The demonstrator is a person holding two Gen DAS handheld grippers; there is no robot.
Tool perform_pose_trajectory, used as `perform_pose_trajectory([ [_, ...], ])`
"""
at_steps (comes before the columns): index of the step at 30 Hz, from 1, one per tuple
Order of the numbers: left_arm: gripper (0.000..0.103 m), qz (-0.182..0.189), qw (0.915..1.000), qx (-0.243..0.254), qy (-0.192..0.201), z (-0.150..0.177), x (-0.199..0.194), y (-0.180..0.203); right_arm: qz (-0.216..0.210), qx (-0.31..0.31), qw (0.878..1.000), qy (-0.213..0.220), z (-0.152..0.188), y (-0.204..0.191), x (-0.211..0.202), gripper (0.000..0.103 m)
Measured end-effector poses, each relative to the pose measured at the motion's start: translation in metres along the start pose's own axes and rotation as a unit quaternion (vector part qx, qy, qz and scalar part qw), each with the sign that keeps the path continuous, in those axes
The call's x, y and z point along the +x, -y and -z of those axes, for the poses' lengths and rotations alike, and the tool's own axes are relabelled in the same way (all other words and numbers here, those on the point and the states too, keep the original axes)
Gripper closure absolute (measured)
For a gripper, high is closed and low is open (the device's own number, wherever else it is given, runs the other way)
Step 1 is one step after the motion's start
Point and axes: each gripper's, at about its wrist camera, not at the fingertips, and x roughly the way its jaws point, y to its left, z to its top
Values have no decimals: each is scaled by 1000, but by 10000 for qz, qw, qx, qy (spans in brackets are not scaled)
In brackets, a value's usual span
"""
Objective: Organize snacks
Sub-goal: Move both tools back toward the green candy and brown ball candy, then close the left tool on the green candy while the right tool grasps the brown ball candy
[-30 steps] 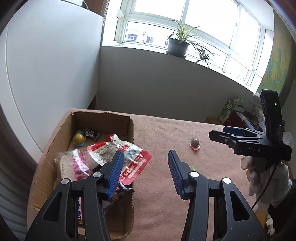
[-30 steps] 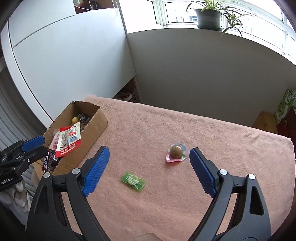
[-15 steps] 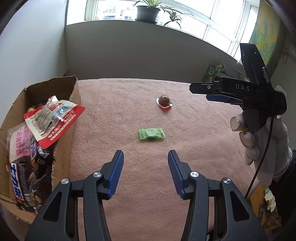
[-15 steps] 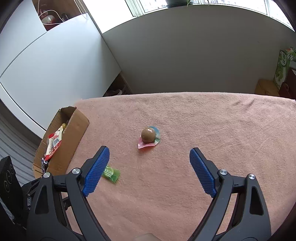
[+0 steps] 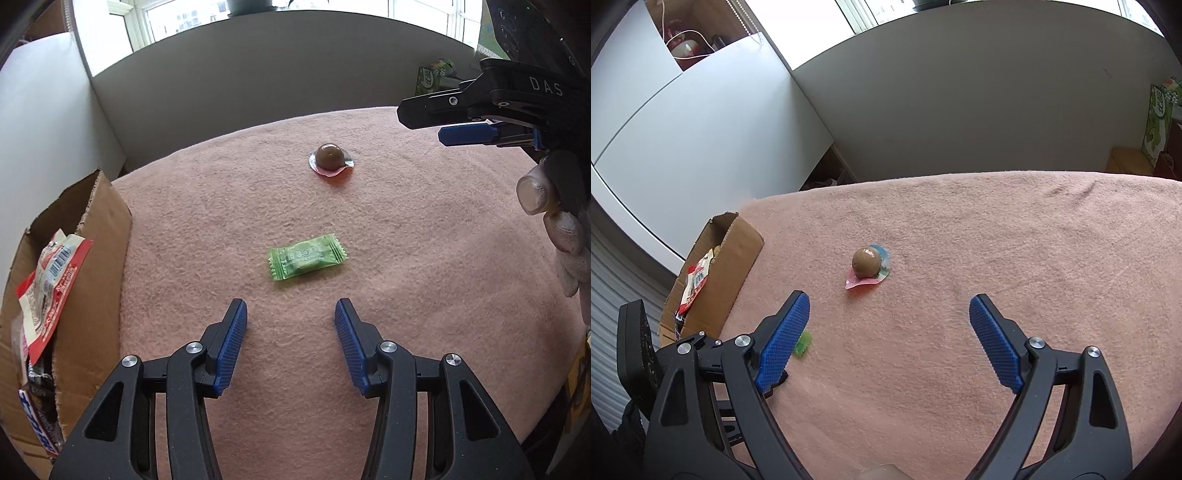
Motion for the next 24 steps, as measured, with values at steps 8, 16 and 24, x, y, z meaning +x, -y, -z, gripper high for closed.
perform_pose_trajectory([
  [8,51,2,10000,-46,63,-14,11,-2,-163,85,9998,-18,0,6,4,12],
  [16,45,95,9995,-246,149,-25,20,-12,-252,68,9996,-96,-6,-1,21,12],
  [24,57,178,9986,-442,222,-31,26,-15,-61,-153,9996,-241,-15,-21,47,12],
])
